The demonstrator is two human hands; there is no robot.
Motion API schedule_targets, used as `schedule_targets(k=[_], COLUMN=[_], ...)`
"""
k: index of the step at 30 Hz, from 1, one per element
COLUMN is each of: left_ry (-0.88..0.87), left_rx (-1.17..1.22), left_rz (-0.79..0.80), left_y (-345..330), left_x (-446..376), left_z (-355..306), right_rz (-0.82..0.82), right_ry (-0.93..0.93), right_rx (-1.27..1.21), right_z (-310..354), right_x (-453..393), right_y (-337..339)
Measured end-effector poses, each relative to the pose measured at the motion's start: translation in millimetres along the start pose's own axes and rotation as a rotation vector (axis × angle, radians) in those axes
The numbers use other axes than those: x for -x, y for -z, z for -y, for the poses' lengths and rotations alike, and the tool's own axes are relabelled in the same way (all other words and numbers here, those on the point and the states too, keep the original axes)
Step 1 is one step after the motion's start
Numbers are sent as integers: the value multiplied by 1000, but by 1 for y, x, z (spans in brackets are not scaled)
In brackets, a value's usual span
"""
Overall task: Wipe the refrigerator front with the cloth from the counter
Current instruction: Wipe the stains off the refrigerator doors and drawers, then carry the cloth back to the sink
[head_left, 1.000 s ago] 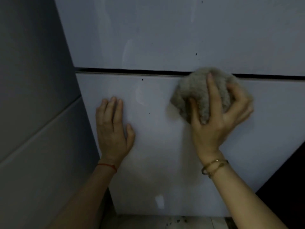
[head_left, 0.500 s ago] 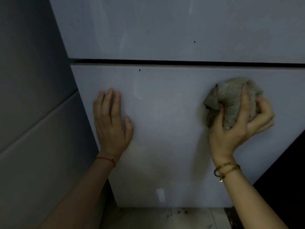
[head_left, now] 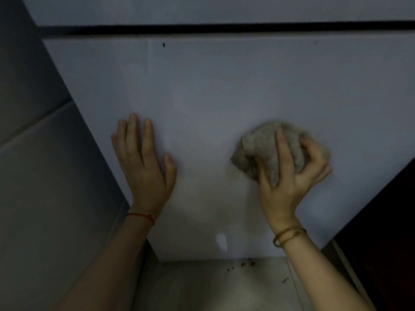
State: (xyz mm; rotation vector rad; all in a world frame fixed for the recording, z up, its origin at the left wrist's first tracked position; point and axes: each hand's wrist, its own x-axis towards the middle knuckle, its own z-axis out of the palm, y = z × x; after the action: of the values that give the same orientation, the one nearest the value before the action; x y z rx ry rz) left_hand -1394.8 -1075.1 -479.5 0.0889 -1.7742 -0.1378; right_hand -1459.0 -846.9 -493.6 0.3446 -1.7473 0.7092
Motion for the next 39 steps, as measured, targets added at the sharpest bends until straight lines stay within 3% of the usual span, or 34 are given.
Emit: schedule_targets(k=[3, 6, 8, 16, 20, 23, 25, 28, 33, 39], left_ry=[24, 22, 28, 79, 113, 179, 255, 405, 560, 684], left_rx=[0, -1, 2, 5, 20, 32, 40, 93, 258, 427], left_rz=[3, 29, 42, 117, 147, 192, 239, 388, 817, 1290], left_y=[-4, -7, -9, -13, -10, 1, 16, 51, 119, 191], left_x=[8, 22, 32, 63, 65, 61, 54, 28, -79, -240], left_z=[-4, -6, -7, -20, -29, -41, -54, -84, -137, -184], right_rz=[-59, 52, 137, 276, 220, 137, 226, 506, 901, 1122], right_ry=[66, 308, 350, 196, -49, -109, -118, -208, -547, -926], right_rx=[35, 77, 82, 103, 8, -23, -83, -181, -203, -88], right_z=[16, 12, -1, -63, -74, -64, -50, -26, -2, 26], right_x=[3, 55, 93, 135, 86, 32, 1, -40, -125, -268], right_y=[-12, -19, -20, 9, 27, 37, 53, 92, 162, 283])
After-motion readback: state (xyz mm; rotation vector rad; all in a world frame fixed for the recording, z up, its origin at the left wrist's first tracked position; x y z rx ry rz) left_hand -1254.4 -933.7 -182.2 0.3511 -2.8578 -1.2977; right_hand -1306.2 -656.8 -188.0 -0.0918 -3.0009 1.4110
